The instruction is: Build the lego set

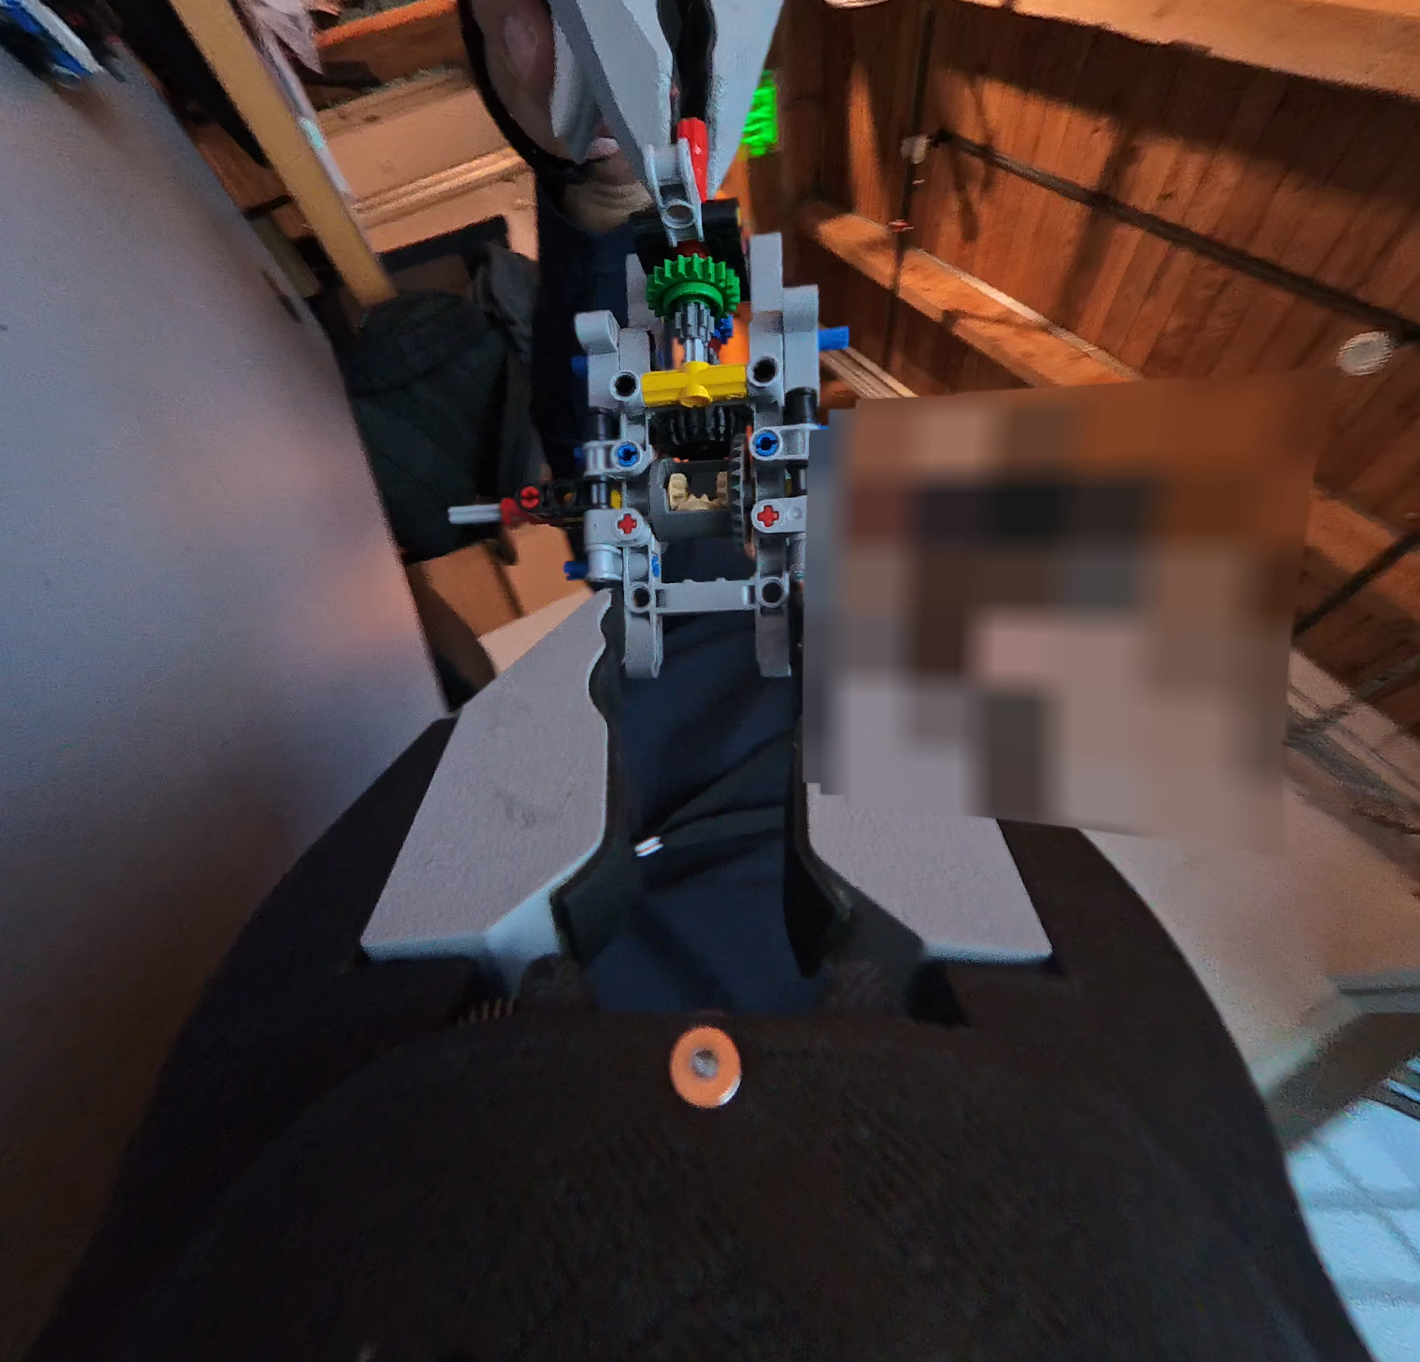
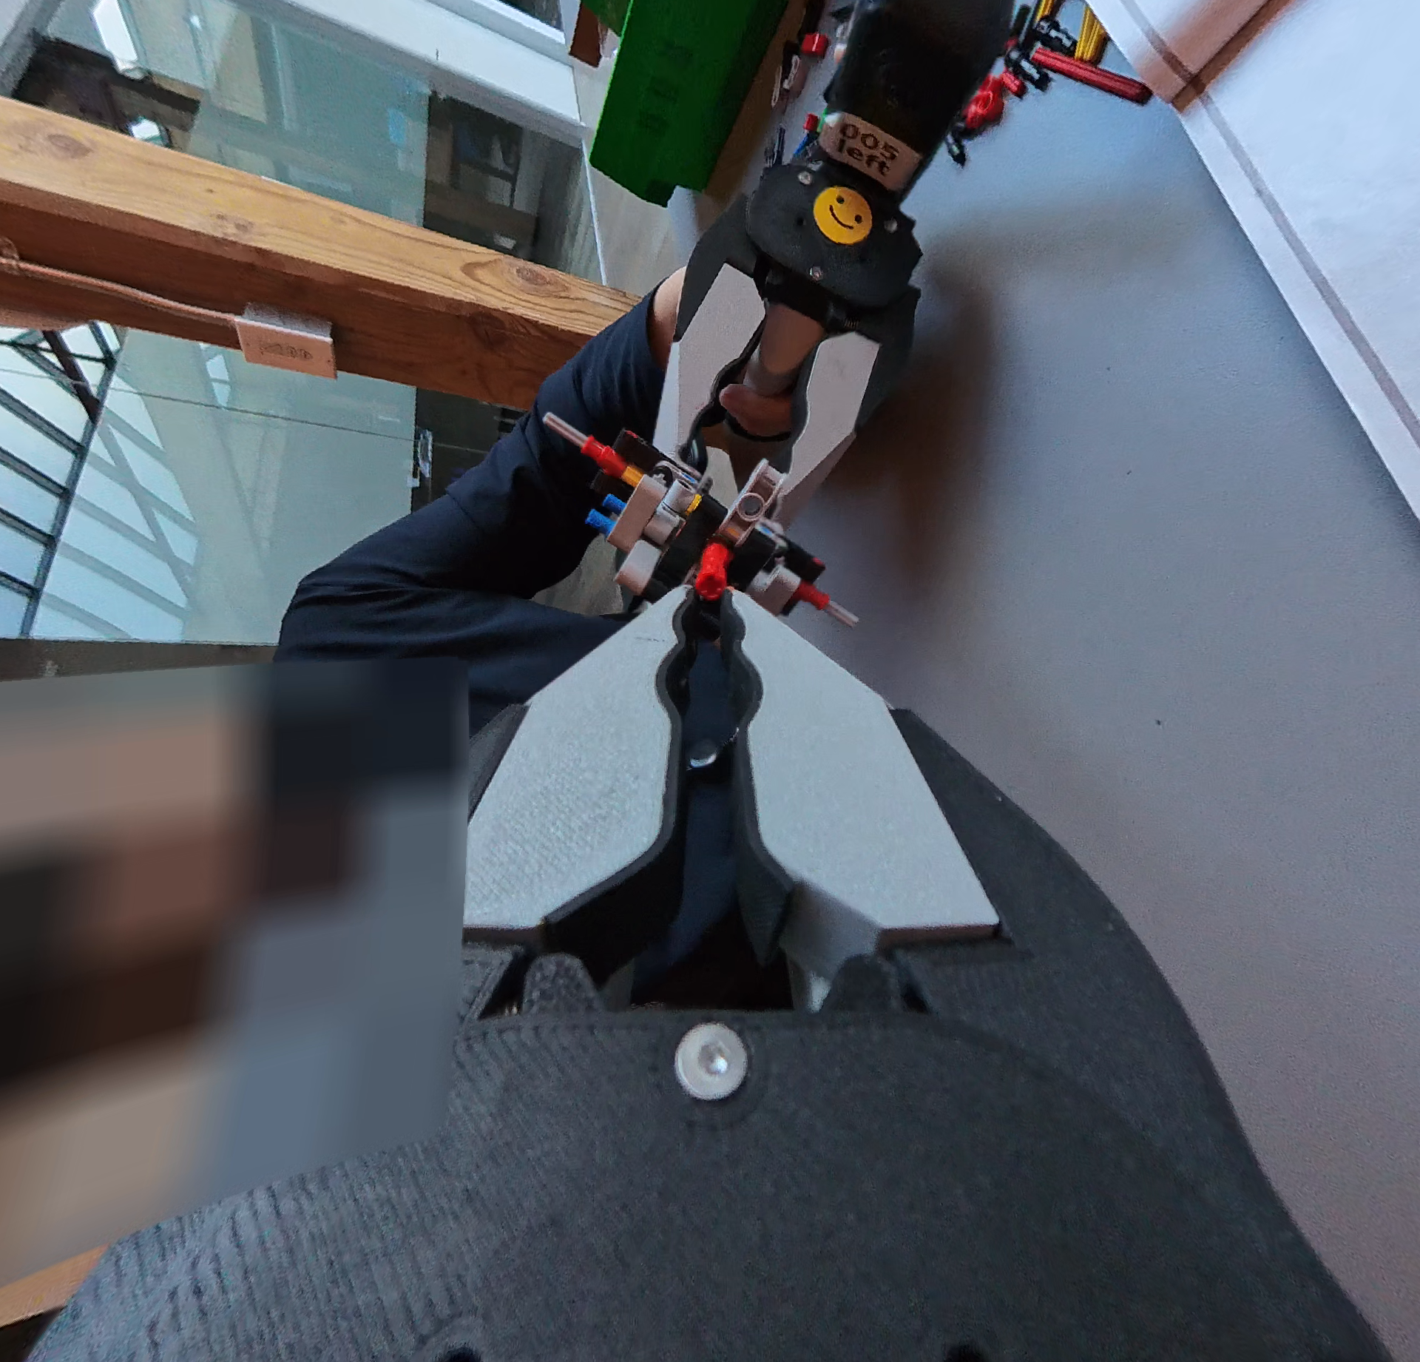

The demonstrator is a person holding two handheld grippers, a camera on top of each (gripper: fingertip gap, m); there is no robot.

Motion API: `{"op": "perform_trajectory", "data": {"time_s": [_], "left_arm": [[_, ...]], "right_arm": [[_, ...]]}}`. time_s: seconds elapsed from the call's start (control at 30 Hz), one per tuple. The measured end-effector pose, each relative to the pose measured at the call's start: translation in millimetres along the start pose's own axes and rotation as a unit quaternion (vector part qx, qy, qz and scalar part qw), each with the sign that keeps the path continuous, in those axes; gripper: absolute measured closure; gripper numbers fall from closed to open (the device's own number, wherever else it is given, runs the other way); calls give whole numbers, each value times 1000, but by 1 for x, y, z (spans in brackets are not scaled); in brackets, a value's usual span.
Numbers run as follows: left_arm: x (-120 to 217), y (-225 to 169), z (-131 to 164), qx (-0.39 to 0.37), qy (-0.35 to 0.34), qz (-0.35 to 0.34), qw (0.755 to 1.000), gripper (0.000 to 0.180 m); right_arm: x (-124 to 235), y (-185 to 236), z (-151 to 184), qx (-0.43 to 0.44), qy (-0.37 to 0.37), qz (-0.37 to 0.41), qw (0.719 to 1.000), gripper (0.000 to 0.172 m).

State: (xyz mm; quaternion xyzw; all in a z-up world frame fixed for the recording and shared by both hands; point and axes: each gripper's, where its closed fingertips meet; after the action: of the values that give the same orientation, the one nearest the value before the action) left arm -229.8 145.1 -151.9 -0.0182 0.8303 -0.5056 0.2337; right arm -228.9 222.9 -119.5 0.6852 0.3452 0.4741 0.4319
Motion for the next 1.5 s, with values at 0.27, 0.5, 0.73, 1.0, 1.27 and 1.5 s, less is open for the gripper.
{"op": "perform_trajectory", "data": {"time_s": [0.27,0.5,0.73,1.0,1.27,1.5], "left_arm": [[44,12,4,-308,125,-366,869,142],[85,47,39,-468,340,-520,628,141],[87,40,37,-436,276,-476,712,120],[74,51,33,-414,271,-459,738,126],[53,70,26,-432,328,-452,708,127],[87,55,-8,-480,250,-479,691,130]], "right_arm": [[-28,-27,41,111,-30,-52,992,152],[-48,-93,57,306,-86,99,943,147],[-56,-116,49,414,-67,240,875,146],[-77,-105,56,459,-51,234,856,149],[-82,-103,49,461,-60,235,853,159],[-58,-104,36,468,-115,258,837,156]]}}
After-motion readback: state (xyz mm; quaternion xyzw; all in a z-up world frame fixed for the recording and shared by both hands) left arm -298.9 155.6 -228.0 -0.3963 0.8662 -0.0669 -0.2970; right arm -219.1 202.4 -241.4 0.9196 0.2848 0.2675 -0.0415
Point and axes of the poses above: each gripper's, where its closed fingertips meet, x back along the fingers, z out of its underside, y = z × x across the jaws, and after that the axes turned 6 degrees about -x, right-handed
